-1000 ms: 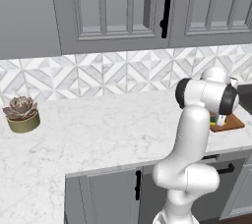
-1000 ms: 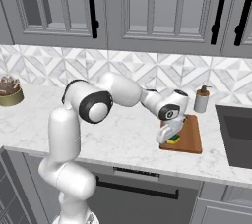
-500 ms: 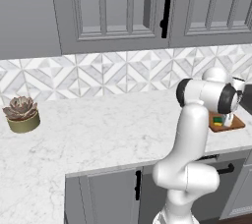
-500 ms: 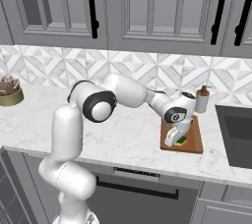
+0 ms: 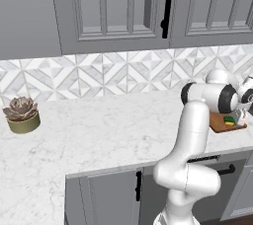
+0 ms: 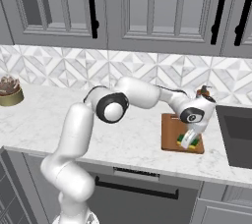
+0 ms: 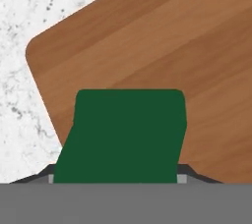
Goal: Pick up the sponge from the counter and clean the cutting board by briefly scrubbing or pressing down on the cutting board. Once finished, release the sponge.
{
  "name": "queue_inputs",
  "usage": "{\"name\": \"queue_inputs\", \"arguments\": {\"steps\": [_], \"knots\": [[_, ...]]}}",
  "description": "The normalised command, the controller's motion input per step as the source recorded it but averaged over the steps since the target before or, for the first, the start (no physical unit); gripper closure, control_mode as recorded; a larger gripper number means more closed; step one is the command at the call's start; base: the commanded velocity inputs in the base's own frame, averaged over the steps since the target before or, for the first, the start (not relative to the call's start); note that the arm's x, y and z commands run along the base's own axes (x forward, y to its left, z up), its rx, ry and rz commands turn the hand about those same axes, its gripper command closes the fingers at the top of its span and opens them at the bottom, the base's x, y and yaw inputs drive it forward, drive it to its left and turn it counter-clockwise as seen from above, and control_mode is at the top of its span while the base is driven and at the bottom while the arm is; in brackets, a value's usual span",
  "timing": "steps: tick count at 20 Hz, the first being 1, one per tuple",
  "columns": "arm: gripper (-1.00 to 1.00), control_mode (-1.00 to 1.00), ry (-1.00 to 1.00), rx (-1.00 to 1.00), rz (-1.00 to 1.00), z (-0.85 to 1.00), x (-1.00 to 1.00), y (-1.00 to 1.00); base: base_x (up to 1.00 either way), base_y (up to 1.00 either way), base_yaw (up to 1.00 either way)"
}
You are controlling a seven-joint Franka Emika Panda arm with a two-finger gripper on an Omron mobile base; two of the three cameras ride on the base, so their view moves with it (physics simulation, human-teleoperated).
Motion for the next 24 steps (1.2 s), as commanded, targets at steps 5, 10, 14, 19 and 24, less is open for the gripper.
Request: {"name": "queue_inputs", "arguments": {"steps": [5, 10, 14, 19, 24], "knots": [[1.0, -1.0, 0.0, 0.09, 0.05, 0.01, -0.1, -0.49, 0.0, 0.0, 0.0], [1.0, -1.0, 0.0, 0.03, 0.16, 0.59, -0.93, 0.16, 0.0, 0.0, 0.0], [1.0, -1.0, -0.02, 0.0, 0.19, 0.76, -1.0, 0.5, 0.0, 0.0, 0.0], [1.0, -1.0, -0.06, -0.03, 0.19, 0.4, -1.0, 0.84, 0.0, 0.0, 0.0], [1.0, -1.0, -0.09, -0.11, 0.19, 0.34, -0.84, 1.0, 0.0, 0.0, 0.0]]}}
